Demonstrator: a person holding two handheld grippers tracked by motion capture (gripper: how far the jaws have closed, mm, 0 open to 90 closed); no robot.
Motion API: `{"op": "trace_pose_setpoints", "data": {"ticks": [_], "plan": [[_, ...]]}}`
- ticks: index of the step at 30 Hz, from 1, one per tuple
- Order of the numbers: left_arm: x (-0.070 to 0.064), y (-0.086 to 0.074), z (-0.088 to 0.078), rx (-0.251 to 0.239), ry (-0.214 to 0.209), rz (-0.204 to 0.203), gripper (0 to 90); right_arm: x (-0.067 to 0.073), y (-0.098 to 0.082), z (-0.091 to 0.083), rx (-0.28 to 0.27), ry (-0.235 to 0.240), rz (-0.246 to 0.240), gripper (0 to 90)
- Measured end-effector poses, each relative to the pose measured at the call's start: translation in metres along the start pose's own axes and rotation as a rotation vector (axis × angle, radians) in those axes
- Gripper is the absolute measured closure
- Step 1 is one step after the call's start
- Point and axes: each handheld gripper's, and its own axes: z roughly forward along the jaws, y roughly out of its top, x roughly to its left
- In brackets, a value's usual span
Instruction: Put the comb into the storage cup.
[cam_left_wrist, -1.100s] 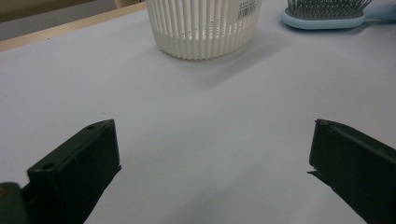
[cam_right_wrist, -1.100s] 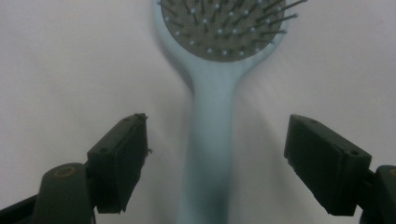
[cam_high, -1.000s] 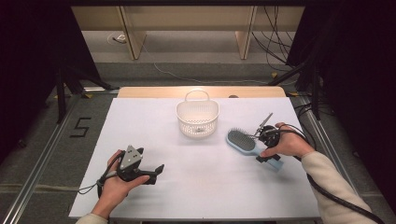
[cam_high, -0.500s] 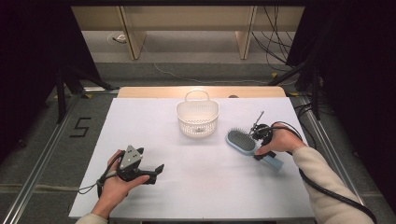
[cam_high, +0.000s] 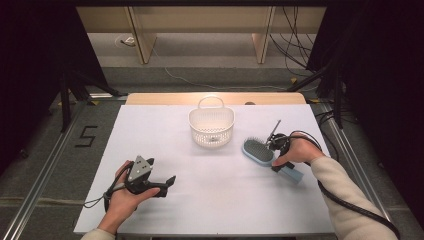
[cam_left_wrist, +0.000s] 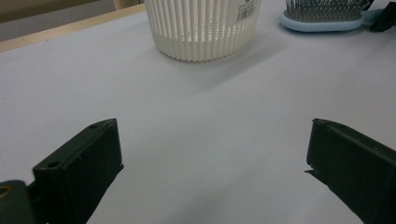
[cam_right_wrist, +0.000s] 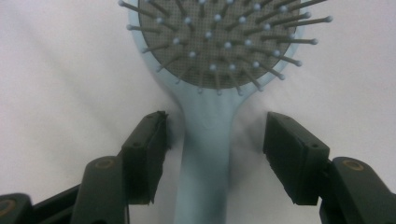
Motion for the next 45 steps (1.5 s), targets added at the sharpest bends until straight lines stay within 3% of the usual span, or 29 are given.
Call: {"op": "trace_pose_setpoints", "data": {"ticks": [1,2,9,15,20,27,33,34,37,38,45], "plan": [[0.0,0.0,0.0,0.0,0.0,0.0,2.8,0.001,0.001,0.0001,-0.002,0.004,0.017,43.0],[0.0,0.0,0.0001,0.0,-0.001,0.001,2.8,0.0,0.0012,-0.0006,0.004,-0.005,-0.006,43.9],[-0.0002,0.0,0.0002,0.001,-0.002,0.002,3.0,0.0015,0.0043,-0.0011,0.025,0.001,-0.01,49.1],[-0.0002,0.0002,0.0,-0.001,-0.002,0.001,3.3,0.0024,0.0054,-0.0006,0.022,0.017,0.022,52.3],[-0.0003,0.0002,0.0,-0.002,-0.002,0.002,3.4,0.0015,0.0058,-0.0012,0.036,0.009,0.007,54.5],[-0.0006,0.0003,0.0002,-0.003,-0.004,0.001,3.6,0.0019,0.0064,-0.0012,0.036,0.016,0.037,59.4],[-0.0006,0.0002,0.0003,-0.003,-0.006,0.001,3.7,0.0017,0.0079,-0.0013,0.051,0.017,0.017,65.7],[-0.0006,0.0002,0.0003,-0.002,-0.006,0.002,3.7,0.0027,0.0084,-0.0013,0.045,0.023,0.044,67.4],[-0.0007,0.0003,0.0004,-0.002,-0.006,0.003,3.8,0.0012,0.0079,-0.0013,0.048,0.021,0.025,69.2],[-0.0007,0.0002,0.0004,-0.002,-0.006,0.003,3.8,0.0021,0.0082,-0.0012,0.043,0.023,0.044,69.6],[-0.0004,0.0,0.0003,-0.002,-0.006,0.0,3.9,0.0018,0.0083,-0.0012,0.046,0.018,0.047,70.4]]}}
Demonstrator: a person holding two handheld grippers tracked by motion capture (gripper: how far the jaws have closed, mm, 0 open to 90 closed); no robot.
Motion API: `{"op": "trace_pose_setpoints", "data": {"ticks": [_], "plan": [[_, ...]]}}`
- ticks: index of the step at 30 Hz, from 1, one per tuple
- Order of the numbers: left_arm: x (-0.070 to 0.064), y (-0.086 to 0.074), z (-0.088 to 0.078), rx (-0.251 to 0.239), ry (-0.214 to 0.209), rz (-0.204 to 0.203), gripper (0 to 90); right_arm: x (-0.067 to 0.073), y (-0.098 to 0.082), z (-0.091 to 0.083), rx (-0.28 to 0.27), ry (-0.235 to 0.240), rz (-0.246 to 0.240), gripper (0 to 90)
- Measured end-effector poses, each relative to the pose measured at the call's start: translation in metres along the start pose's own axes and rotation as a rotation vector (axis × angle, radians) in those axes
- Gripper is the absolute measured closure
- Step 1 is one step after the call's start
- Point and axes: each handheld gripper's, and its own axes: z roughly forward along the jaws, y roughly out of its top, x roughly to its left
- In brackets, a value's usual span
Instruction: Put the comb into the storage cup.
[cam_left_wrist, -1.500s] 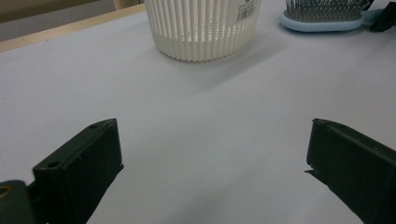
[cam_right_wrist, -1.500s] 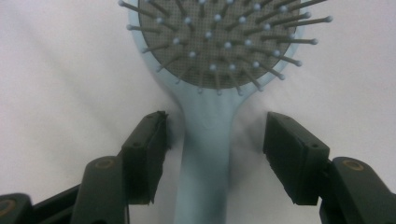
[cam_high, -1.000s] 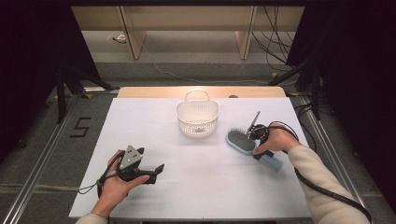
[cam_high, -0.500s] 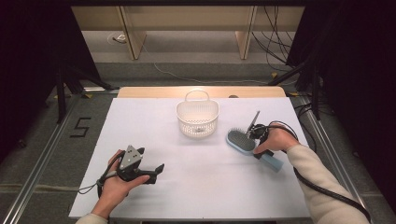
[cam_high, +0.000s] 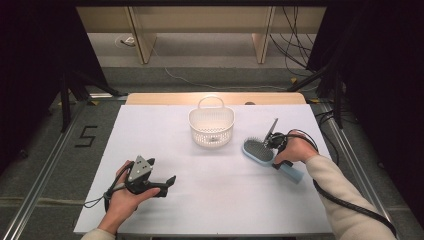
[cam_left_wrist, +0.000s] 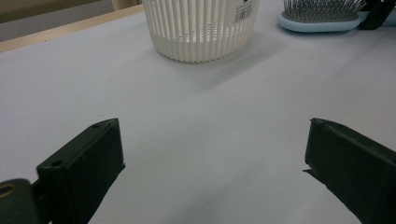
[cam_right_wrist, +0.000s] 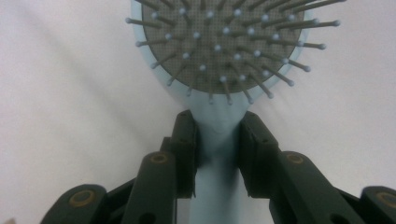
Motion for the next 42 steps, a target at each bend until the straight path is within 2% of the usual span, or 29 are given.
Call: {"op": "trace_pose_setpoints", "data": {"ticks": [4,9,14,19,27,33,37,42], "plan": [[0.0,0.0,0.0,0.0,-0.001,0.001,3.9,0.001,0.0,0.0,0.001,-0.004,-0.011,70.4],[0.0,0.0,0.0,0.0,-0.001,-0.001,4.1,0.002,0.0,0.0,-0.002,-0.011,-0.003,70.5],[0.0,0.0,0.001,0.001,-0.005,-0.003,4.3,0.002,0.0,-0.001,0.005,-0.026,-0.037,70.6],[0.0,0.0,0.0,0.0,-0.003,-0.005,4.4,0.003,-0.002,-0.001,-0.007,-0.023,-0.028,70.7],[0.0,0.0,0.001,-0.001,-0.003,-0.007,4.5,0.005,-0.005,-0.002,-0.021,-0.025,-0.039,70.7],[0.0,0.0,0.001,0.0,-0.002,-0.007,4.6,0.008,-0.014,-0.008,-0.069,-0.014,-0.015,70.7],[0.001,0.0,0.0,-0.002,0.0,-0.007,4.7,0.008,-0.022,-0.015,-0.133,-0.008,0.008,70.7],[0.001,0.0,0.0,-0.002,0.004,-0.009,5.1,0.01,-0.035,-0.023,-0.238,-0.01,0.039,70.7]]}}
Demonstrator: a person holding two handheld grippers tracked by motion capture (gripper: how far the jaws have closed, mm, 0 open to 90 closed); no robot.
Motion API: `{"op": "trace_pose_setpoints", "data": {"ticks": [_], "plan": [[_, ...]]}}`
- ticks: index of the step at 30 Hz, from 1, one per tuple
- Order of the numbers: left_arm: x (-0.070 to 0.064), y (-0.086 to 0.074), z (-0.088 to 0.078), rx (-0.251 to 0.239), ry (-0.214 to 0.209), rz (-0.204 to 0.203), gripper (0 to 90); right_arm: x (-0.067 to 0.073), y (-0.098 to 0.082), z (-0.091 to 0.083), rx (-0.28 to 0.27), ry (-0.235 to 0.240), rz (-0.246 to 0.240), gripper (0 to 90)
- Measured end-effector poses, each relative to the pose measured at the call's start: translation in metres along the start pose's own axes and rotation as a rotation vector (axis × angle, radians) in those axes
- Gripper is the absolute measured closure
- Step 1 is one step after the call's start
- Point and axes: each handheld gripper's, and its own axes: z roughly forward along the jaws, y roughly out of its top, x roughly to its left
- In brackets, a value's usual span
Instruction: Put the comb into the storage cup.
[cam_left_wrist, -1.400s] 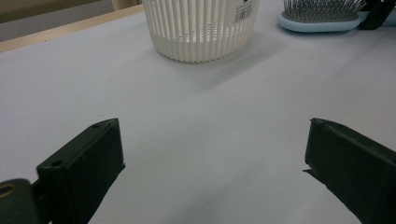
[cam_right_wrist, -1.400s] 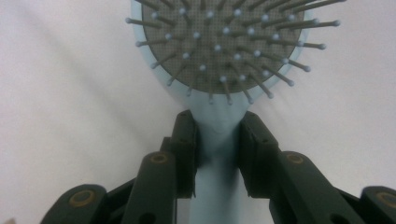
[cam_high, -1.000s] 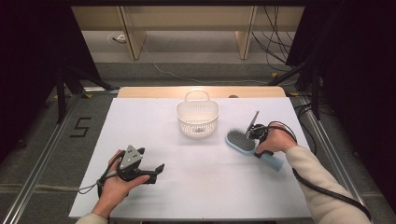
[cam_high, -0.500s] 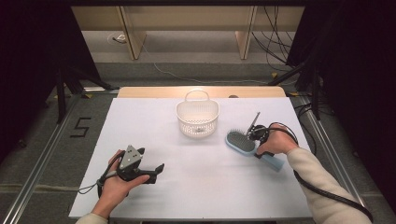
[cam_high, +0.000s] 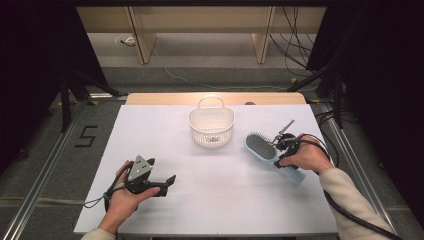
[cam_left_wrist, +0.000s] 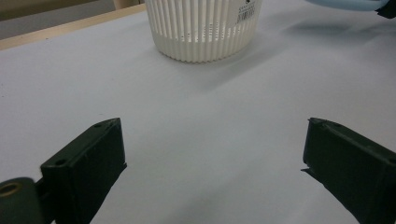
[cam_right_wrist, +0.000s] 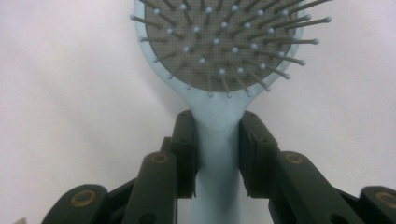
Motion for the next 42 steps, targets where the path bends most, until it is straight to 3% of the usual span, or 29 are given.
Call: {"op": "trace_pose_setpoints", "data": {"ticks": [6,15,27,42], "plan": [[0.0,0.0,0.0,-0.001,0.001,0.001,5.0,0.006,-0.016,-0.006,-0.204,-0.053,0.063,70.7],[0.0,0.0,0.0,0.001,0.002,0.004,5.1,0.014,-0.035,-0.006,-0.422,-0.106,0.115,70.6],[0.0,0.0,-0.001,-0.002,0.003,0.002,5.4,0.015,-0.043,-0.011,-0.541,-0.122,0.145,70.6],[0.0,0.0,-0.001,-0.004,0.004,0.003,5.8,0.014,-0.05,-0.009,-0.623,-0.116,0.179,70.5]]}}
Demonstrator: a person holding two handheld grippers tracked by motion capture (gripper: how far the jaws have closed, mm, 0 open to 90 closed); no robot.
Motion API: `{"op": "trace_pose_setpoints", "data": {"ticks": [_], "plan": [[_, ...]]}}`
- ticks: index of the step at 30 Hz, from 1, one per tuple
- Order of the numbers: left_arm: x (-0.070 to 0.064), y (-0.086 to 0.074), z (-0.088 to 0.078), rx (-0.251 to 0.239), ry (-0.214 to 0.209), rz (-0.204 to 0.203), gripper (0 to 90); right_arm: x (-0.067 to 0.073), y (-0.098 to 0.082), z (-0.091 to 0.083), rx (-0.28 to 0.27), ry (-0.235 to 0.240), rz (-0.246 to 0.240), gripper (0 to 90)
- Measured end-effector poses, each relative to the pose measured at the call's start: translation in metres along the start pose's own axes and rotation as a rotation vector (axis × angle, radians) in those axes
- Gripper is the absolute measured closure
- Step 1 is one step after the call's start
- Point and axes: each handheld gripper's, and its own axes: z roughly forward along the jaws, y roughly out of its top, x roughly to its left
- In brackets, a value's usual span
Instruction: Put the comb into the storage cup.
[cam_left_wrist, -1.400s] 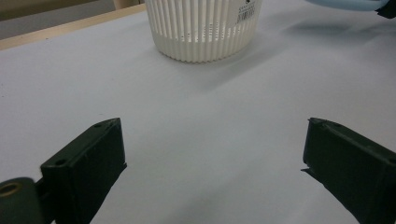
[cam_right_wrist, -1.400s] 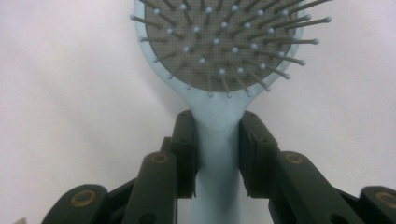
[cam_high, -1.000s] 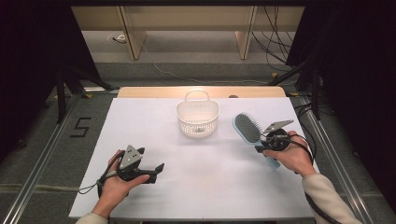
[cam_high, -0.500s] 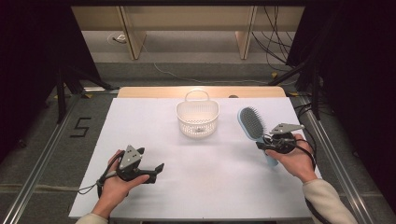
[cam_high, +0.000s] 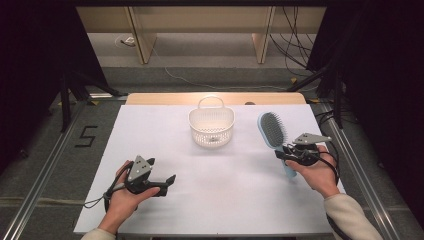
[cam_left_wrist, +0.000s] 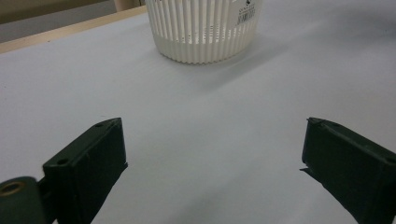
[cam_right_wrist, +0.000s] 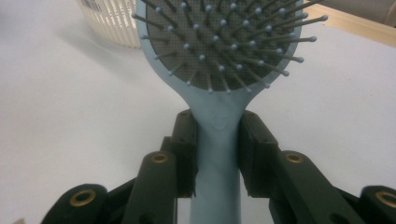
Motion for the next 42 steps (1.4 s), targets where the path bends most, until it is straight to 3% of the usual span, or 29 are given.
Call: {"op": "trace_pose_setpoints", "data": {"ticks": [15,42], "plan": [[0.0006,0.0002,-0.0002,-0.003,0.002,0.004,6.2,-0.0017,0.0019,-0.0047,-0.088,-0.029,0.029,70.5],[0.0007,0.0003,-0.0004,-0.006,0.002,0.006,6.5,0.0005,0.0059,-0.0044,-0.172,-0.044,0.044,70.4]]}}
